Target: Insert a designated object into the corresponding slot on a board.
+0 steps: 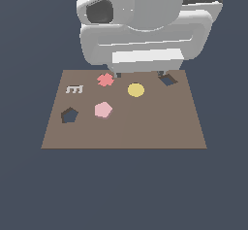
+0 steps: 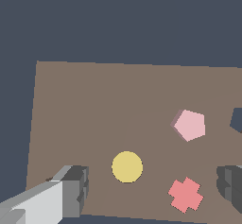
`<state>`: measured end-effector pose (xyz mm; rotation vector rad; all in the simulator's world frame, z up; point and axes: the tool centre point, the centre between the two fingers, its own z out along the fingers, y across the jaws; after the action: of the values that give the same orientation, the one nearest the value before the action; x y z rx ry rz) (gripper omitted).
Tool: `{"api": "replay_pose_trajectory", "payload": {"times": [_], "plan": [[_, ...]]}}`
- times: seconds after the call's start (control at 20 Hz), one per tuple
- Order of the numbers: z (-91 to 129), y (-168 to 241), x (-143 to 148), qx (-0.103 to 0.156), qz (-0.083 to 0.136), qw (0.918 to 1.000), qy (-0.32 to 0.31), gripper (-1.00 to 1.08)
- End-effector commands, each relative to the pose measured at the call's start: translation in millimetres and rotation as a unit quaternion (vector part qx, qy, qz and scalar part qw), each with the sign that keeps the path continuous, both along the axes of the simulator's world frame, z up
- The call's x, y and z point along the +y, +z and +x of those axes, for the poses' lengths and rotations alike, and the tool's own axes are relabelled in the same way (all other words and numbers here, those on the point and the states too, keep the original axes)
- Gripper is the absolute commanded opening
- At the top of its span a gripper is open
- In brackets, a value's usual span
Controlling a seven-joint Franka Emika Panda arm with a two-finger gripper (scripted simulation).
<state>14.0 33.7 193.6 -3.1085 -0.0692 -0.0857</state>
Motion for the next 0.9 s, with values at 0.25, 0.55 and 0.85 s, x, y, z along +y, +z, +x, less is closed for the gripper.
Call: {"api": "replay_pose_trajectory", "payload": {"times": [0.25, 0.55, 0.85], "plan": [[2, -6, -4, 0.001, -0.001, 0.9999, -0.011, 1.0], [9, -29, -19, 0.006, -0.002, 0.9984, -0.057, 1.0], [18, -72, -50, 0.015, -0.006, 0.9899, -0.141, 1.0]]}}
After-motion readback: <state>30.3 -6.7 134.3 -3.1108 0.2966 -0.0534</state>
